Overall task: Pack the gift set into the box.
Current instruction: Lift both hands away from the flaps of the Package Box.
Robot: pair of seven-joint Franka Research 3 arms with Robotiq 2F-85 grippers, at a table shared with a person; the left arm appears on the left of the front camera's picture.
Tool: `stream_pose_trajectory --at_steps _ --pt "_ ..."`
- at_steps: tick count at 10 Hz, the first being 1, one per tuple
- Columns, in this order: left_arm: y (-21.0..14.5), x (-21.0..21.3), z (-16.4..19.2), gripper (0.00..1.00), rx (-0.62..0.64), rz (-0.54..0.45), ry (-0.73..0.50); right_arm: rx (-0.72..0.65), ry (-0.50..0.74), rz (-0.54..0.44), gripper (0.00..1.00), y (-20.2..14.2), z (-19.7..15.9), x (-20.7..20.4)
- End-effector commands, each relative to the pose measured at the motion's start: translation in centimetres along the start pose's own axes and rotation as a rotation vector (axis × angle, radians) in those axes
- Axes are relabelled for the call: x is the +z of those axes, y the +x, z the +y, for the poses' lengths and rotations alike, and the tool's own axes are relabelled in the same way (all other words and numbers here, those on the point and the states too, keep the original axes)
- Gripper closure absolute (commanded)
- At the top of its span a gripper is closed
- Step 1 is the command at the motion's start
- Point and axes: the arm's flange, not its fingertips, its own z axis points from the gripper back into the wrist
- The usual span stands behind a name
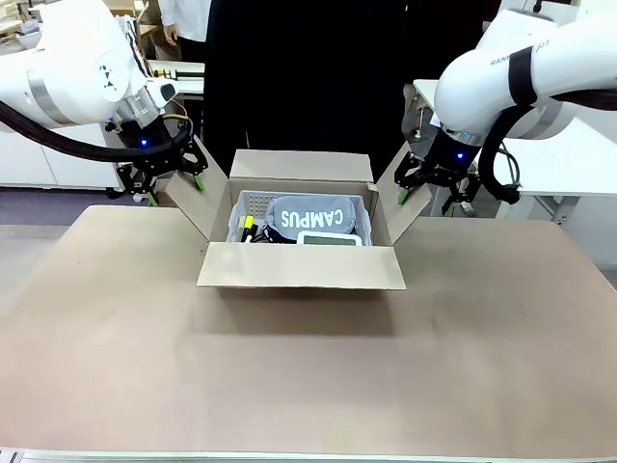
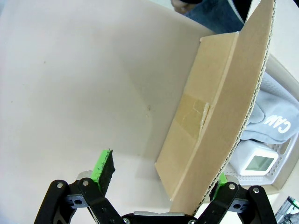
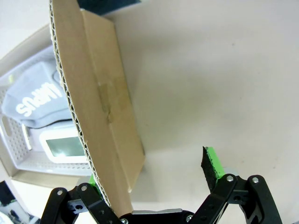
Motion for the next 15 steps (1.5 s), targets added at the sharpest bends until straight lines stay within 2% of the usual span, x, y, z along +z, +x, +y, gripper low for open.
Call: stream_pose_trajectory --at_steps 1,9,10,11,12,13,14,15 --pt "0.0 0.1 -0.1 0.00 0.013 0.001 0.015 -0.015 -0.017 0.002 0.00 0.0 0.4 0.1" --pt "0.0 0.0 0.0 0.00 0.000 0.000 0.000 0.000 0.000 0.000 0.00 0.0 0.0 0.0" --pt "-0.7 4.4 -0.1 0.00 -0.001 -0.055 -0.081 0.023 0.128 -0.027 0.00 -0.9 -0.3 4.4" --pt "-2.9 10.2 1.3 0.00 -0.051 -0.090 -0.348 0.083 0.355 -0.039 0.00 -2.7 -2.5 9.6" --pt "-5.0 14.0 3.9 0.00 -0.168 -0.057 -0.633 0.083 0.625 0.079 0.00 -4.5 -5.6 13.8" --pt "-6.4 16.0 6.8 0.00 -0.312 0.044 -0.954 0.043 0.827 0.198 0.00 -5.6 -9.5 16.8" --pt "-7.0 16.3 9.1 0.00 -0.384 0.056 -1.228 0.018 1.025 0.247 0.00 -6.4 -13.5 18.1" --pt "-7.2 15.6 10.8 0.00 -0.386 0.059 -1.399 -0.049 1.200 0.253 0.00 -7.4 -17.0 17.9"
